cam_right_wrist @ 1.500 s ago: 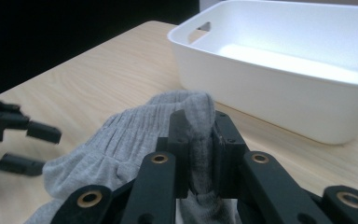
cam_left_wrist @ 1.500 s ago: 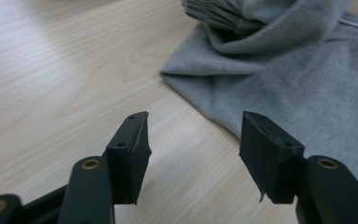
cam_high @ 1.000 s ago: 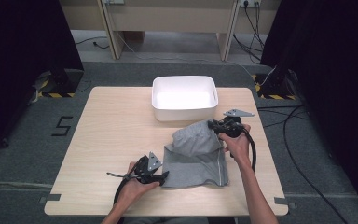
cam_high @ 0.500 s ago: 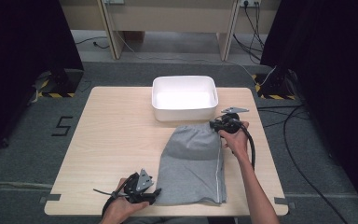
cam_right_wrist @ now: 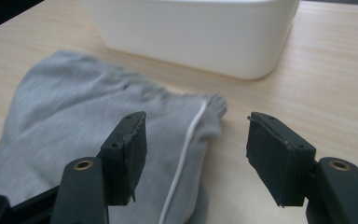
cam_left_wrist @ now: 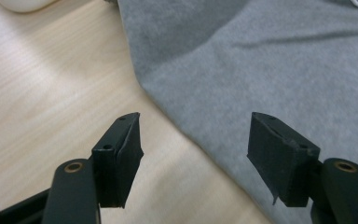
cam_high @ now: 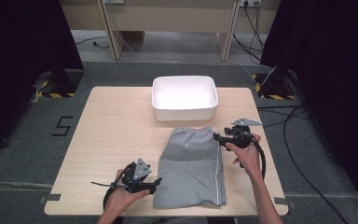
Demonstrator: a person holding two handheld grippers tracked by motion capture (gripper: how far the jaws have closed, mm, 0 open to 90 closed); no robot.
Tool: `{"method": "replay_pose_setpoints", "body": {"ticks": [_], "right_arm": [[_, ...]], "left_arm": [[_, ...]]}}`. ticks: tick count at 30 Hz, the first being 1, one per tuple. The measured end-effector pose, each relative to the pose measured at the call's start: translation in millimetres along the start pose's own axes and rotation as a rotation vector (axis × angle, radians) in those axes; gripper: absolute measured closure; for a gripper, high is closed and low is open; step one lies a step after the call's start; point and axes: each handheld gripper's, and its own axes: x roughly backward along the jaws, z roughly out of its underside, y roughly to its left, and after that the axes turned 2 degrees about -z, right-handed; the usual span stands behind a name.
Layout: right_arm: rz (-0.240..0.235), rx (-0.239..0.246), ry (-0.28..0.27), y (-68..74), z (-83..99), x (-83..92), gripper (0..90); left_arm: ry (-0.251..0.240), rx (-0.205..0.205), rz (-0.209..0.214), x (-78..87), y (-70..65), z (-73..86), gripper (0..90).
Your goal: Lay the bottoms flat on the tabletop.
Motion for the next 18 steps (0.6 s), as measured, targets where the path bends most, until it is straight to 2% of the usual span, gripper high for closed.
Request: {"method": "replay_pose_setpoints", "body": {"ticks": [4,7,9,13,15,18], "right_arm": [[-0.020,0.014,0.013,10.8,18.1,9.0,39.5],[-0.003,0.047,0.034,16.1,29.1,8.4,43.9],[0.010,0.066,0.033,16.3,34.7,4.3,53.1],[0.000,0.104,0.020,17.2,40.8,-3.1,77.1],[0.007,0.116,0.013,18.5,40.1,-3.1,82.0],[0.035,0.077,0.020,6.8,37.4,-4.4,83.6]], "left_arm": [[0.016,-0.006,0.005,-15.3,-3.1,-4.8,34.0],[0.030,-0.020,0.016,-24.1,-8.2,-6.3,34.3],[0.031,-0.023,0.023,-27.4,-11.3,-6.8,34.7],[0.061,-0.049,0.039,-34.9,-17.7,-3.8,36.1],[0.053,-0.040,0.042,-34.7,-19.5,-2.4,37.5],[0.054,-0.033,0.057,-32.6,-21.4,0.2,38.7]]}}
